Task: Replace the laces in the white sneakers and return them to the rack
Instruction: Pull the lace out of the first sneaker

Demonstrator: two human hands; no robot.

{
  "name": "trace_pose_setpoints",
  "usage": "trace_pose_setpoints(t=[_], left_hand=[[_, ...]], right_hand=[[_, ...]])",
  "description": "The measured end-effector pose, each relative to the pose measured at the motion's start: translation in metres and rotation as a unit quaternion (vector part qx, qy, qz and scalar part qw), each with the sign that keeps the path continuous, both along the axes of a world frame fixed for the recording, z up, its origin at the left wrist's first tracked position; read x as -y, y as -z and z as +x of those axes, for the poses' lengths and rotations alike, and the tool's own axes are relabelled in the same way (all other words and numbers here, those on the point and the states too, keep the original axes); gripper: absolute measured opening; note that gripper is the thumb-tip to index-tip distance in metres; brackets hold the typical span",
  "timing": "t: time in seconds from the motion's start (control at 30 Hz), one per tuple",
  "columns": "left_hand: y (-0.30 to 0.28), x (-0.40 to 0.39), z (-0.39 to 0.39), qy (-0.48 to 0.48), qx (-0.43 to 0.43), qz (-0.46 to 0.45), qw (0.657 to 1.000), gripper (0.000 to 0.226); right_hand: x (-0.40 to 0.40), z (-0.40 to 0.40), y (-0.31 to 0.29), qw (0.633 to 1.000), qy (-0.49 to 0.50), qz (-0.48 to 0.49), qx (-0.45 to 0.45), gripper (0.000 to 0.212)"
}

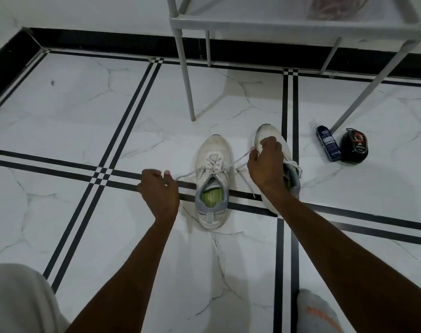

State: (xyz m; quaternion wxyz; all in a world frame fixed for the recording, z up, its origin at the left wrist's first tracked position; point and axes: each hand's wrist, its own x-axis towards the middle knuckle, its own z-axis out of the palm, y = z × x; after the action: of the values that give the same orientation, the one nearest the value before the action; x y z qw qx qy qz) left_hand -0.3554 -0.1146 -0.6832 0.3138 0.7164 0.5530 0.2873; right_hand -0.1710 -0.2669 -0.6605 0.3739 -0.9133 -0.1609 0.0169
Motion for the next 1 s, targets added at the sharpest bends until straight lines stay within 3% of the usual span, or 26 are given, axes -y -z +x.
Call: trace_pose_setpoints(t=[0.07, 0.1, 0.13, 0.23, 0.3, 0.37, 0.5, 0.6, 0.73, 0.83, 0.9, 1.0], left_hand=[[-0.012, 0.005, 0.003, 0.110, -0.013, 0.052, 0.992, 0.022], [-0.013, 0.008, 0.005, 0.174, -0.017, 0.046, 0.983, 0.023], [-0.012, 0.011, 0.007, 0.229, -0.023, 0.023, 0.973, 0.022], [-0.001, 0.019, 0.010, 0.316, -0.031, -0.026, 0.948, 0.031], [0.007, 0.021, 0.012, 0.324, -0.060, 0.001, 0.944, 0.035], [0.009, 0.022, 0.016, 0.320, -0.073, 0.027, 0.944, 0.033], [0.007, 0.019, 0.027, 0.319, -0.081, 0.048, 0.943, 0.022], [0.004, 0.019, 0.031, 0.320, -0.110, 0.065, 0.939, 0.019], [0.011, 0.018, 0.023, 0.322, -0.089, 0.076, 0.939, 0.019], [0.014, 0.020, 0.018, 0.261, -0.007, -0.002, 0.965, 0.022], [0.013, 0.023, 0.019, 0.248, 0.041, -0.090, 0.964, 0.014], [0.015, 0.022, 0.021, 0.276, 0.051, -0.086, 0.956, 0.024]], right_hand=[[-0.002, -0.007, -0.010, 0.999, -0.021, 0.011, 0.046, 0.019], [-0.003, -0.009, -0.016, 0.998, -0.062, -0.005, 0.019, 0.024], [-0.005, -0.013, -0.022, 0.990, -0.119, -0.055, -0.044, 0.030], [-0.015, -0.029, -0.019, 0.913, -0.266, -0.228, -0.209, 0.041], [-0.018, -0.041, -0.008, 0.923, -0.264, -0.189, -0.207, 0.039], [-0.020, -0.047, 0.004, 0.948, -0.233, -0.157, -0.148, 0.034], [-0.017, -0.053, 0.017, 0.964, -0.214, -0.141, -0.067, 0.032], [-0.015, -0.052, 0.015, 0.962, -0.228, -0.140, -0.056, 0.021], [-0.002, -0.041, 0.012, 0.963, -0.233, -0.095, -0.096, 0.030], [0.007, -0.033, 0.014, 0.967, -0.195, -0.050, -0.157, 0.016], [0.009, -0.036, 0.012, 0.968, -0.167, -0.018, -0.189, 0.011], [0.008, -0.040, 0.009, 0.966, -0.184, -0.019, -0.181, 0.019]])
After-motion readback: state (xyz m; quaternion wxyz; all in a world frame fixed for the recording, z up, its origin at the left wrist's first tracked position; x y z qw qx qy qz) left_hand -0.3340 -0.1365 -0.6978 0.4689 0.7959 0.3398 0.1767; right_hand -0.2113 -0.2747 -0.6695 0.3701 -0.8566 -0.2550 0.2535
